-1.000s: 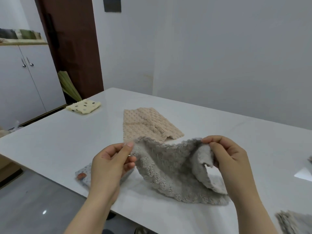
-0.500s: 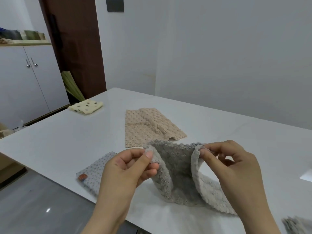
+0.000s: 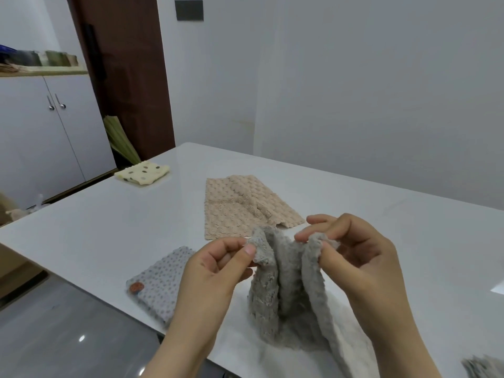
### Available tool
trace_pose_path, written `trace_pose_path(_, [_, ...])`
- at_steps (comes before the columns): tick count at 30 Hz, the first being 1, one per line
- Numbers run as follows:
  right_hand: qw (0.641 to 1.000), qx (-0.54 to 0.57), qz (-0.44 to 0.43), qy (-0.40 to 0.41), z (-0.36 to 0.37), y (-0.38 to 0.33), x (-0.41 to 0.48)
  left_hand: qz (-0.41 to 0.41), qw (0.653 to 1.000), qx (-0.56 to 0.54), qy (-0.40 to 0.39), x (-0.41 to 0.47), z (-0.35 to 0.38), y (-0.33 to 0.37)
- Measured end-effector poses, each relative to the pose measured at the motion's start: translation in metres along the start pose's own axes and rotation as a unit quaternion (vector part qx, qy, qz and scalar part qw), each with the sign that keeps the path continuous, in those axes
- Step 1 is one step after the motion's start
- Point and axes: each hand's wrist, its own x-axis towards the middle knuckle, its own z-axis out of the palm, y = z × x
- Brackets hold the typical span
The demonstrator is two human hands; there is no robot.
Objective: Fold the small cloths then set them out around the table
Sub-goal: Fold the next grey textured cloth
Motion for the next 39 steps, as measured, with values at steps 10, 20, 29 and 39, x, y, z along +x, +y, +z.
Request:
trace_pose_path(10, [0.988,-0.151,-0.017,-0.021,0.003,0.002,-0.006,0.045,0.998,0.03,-0.031,-0.011,0.002,0.009])
trace_pose_path(20, [0.993,-0.106,0.038,-0.036,0.006,0.002,-0.014,0.05,0.998,0.025,-0.022,-0.018,0.005,0.011])
trace_pose_path(29, [0.995,-0.086,0.045,-0.001,0.013,-0.001,-0.017,0.048,0.998,0.02,-0.03,-0.023,0.008,0.01])
trace_pose_path(39, [0.995,-0.069,0.068,0.0,0.013,0.0,-0.019,0.05,0.997,0.037,-0.048,-0.024,0.01,0.008])
